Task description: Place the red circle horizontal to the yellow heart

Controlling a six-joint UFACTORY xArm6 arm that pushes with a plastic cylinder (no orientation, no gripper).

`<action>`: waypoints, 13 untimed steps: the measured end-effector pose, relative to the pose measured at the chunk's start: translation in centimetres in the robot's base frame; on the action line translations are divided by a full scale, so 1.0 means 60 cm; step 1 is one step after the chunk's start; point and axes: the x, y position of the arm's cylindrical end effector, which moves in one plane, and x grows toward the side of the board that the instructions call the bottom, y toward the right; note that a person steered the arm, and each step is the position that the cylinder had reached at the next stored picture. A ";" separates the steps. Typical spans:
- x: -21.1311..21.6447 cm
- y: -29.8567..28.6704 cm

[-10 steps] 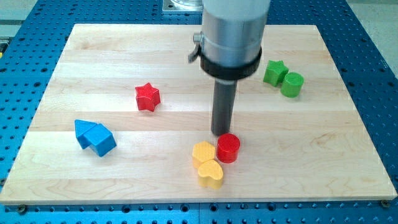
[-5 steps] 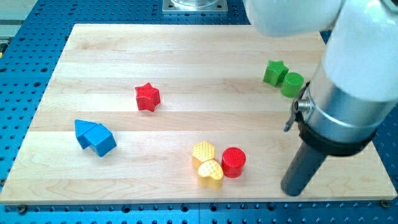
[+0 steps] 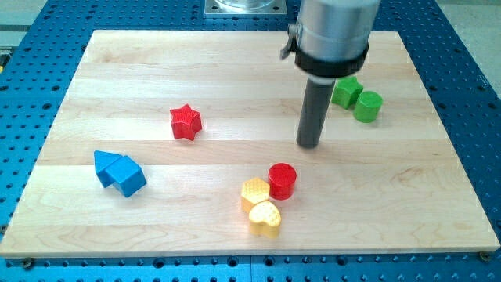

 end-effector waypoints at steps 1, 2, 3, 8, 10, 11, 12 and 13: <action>0.056 -0.087; 0.082 -0.127; 0.113 -0.155; 0.065 0.083; 0.121 0.227; 0.217 0.233; 0.183 0.317; 0.263 0.399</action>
